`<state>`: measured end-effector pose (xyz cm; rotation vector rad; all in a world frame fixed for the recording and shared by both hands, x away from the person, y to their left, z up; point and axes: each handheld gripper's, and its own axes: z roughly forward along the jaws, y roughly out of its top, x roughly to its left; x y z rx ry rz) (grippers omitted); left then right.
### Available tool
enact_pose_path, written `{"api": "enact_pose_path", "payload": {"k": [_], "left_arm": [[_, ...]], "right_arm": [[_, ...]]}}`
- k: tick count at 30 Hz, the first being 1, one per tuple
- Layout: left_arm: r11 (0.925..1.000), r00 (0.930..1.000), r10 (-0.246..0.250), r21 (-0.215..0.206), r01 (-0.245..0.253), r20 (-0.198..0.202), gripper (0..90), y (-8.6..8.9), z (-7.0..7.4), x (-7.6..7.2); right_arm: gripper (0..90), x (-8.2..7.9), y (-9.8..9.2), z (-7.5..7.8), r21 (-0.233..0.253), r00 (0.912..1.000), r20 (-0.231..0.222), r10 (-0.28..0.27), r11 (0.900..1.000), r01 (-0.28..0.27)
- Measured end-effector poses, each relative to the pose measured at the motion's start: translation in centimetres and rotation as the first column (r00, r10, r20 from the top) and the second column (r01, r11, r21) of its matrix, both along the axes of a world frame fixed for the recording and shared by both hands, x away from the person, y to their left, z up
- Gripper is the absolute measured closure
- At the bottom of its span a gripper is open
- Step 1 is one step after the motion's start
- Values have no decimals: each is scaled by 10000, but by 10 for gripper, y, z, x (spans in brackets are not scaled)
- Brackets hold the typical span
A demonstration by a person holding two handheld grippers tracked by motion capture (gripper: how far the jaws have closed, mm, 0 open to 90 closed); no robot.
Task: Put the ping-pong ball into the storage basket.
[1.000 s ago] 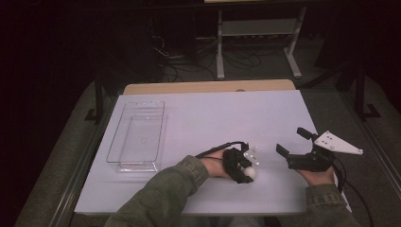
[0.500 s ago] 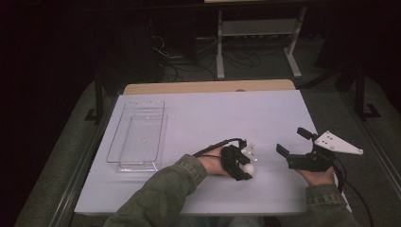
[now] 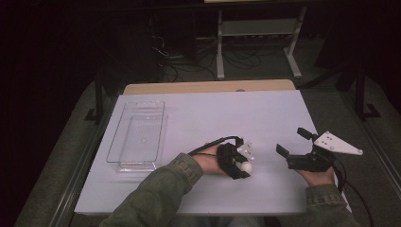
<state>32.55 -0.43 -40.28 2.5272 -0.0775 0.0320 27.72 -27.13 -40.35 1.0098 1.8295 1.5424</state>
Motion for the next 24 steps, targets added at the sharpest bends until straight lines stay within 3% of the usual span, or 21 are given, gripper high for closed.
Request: {"api": "enact_pose_path", "payload": {"k": [9, 24], "left_arm": [[9992, 9998, -82, -394, 75, -177, 501, 5, 13, -4], [9983, 9994, 319, -485, -312, 146, 501, 22, 30, -2]], "right_arm": [[0, 0, 0, 0, -28, 9999, 41, -145, 9999, 145], [0, -1, 0, 0, 7, 10000, 22, -79, 10000, 79]]}}
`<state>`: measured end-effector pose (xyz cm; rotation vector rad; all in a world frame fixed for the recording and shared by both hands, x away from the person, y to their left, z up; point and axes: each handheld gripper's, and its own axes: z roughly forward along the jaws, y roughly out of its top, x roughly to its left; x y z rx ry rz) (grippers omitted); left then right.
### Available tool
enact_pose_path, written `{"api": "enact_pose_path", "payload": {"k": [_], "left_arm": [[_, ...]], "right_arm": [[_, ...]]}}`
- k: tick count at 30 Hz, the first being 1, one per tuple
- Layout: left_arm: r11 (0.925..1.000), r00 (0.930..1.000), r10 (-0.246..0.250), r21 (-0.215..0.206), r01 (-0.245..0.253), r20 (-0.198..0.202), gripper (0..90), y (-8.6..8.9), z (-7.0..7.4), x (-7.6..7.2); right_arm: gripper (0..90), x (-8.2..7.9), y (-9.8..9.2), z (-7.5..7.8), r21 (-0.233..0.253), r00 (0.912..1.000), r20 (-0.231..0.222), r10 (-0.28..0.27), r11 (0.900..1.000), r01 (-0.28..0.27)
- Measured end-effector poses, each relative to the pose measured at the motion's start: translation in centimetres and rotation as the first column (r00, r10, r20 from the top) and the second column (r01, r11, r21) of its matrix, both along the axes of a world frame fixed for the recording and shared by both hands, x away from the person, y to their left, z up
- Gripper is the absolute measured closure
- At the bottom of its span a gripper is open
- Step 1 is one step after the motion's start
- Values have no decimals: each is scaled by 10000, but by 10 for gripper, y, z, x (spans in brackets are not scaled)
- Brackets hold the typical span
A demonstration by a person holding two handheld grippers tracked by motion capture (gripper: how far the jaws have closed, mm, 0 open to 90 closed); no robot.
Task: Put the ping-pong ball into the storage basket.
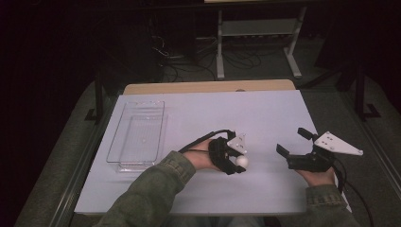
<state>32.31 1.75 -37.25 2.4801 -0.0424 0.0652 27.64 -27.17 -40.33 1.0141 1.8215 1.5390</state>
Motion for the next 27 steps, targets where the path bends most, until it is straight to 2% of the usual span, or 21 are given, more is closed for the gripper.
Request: {"api": "enact_pose_path", "payload": {"k": [17, 27], "left_arm": [[9993, 9988, 361, -35, -360, 323, 501, 26, 20, -2], [9973, 9958, 727, -76, -724, 557, 501, 45, 34, -2]], "right_arm": [[0, 1, 1, -2, -48, 9999, -139, 76, 10000, -77], [0, 1, 1, -2, -28, 9998, -180, 79, 10000, -80]]}}
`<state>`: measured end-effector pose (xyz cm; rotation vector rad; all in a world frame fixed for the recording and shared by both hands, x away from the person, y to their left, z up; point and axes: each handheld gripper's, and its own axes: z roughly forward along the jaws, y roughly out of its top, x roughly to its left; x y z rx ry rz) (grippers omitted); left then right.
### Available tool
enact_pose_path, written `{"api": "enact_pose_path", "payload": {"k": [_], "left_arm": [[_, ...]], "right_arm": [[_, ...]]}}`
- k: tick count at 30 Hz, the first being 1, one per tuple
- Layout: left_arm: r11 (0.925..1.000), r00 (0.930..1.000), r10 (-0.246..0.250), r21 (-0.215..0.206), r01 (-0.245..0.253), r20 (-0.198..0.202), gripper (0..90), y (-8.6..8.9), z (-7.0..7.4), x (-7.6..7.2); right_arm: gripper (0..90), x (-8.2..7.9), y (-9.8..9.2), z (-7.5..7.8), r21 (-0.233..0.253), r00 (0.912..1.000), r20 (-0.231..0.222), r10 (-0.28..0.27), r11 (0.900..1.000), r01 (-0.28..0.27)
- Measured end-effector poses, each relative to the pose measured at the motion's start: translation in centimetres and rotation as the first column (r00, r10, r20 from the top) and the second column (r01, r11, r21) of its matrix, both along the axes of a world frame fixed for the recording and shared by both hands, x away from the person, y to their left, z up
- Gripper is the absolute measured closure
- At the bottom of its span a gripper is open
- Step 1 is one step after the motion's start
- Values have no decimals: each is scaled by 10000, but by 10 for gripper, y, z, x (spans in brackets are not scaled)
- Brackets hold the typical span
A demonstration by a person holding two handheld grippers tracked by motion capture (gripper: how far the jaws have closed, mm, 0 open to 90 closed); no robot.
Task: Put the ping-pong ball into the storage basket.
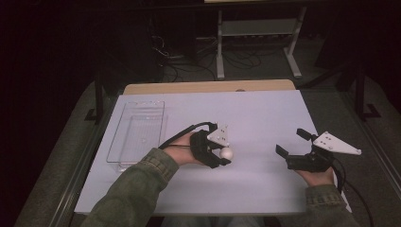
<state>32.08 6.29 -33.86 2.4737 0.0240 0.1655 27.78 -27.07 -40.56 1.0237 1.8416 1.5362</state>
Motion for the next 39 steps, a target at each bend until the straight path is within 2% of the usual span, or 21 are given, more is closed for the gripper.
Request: {"api": "enact_pose_path", "payload": {"k": [9, 13, 30, 39], "left_arm": [[9994, 9996, 269, 201, -271, 91, 502, 17, 4, 1], [9989, 9988, 467, 72, -468, 134, 501, 24, 10, 3], [9967, 9959, 762, 257, -775, 480, 501, 46, 31, 5], [9948, 9943, 900, 426, -924, 570, 501, 59, 34, 8]], "right_arm": [[0, 0, 1, -1, -95, 10000, -62, 0, 10000, -1], [0, 1, 1, -1, -112, 10000, -62, -7, 9999, 6], [0, 0, 0, -1, -113, 10000, -52, -68, 9999, 67], [0, 0, 1, -2, -164, 9999, -75, -68, 9998, 67]]}}
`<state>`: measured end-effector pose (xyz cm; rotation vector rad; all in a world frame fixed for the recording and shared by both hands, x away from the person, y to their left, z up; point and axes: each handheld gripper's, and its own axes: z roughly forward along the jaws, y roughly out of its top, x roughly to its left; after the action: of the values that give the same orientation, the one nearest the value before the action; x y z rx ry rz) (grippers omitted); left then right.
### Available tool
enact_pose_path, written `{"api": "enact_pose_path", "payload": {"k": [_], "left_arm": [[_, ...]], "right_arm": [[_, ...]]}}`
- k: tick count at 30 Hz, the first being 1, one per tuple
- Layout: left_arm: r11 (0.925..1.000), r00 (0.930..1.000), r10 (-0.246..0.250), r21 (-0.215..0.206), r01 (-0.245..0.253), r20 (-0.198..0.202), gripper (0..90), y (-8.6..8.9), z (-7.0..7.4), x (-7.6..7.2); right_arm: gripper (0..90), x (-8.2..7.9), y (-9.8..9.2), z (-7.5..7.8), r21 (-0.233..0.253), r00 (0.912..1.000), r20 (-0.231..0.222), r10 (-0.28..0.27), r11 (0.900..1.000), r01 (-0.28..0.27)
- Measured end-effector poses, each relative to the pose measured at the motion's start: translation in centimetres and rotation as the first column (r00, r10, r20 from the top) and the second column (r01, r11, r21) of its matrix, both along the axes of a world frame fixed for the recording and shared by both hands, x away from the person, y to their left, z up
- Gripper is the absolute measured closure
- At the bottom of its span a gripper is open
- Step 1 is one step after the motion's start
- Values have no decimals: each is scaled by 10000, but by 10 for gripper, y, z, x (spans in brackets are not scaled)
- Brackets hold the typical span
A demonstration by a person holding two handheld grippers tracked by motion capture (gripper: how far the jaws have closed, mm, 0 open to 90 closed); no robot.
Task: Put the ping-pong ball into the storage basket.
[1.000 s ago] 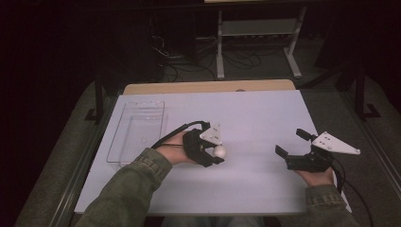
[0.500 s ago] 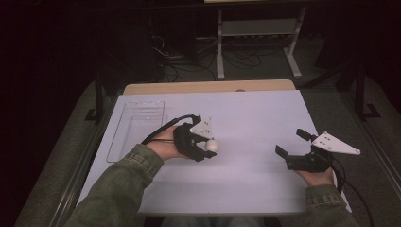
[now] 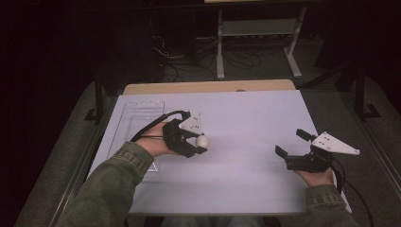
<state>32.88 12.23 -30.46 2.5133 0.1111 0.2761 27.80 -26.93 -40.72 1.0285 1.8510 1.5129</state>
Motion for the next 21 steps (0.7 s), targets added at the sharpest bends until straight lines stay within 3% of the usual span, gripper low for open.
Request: {"api": "enact_pose_path", "payload": {"k": [21], "left_arm": [[9975, 9974, 708, 63, -709, 102, 502, 33, 9, 6]], "right_arm": [[0, 1, 0, -1, -42, 9999, -89, 50, 10000, -51]]}}
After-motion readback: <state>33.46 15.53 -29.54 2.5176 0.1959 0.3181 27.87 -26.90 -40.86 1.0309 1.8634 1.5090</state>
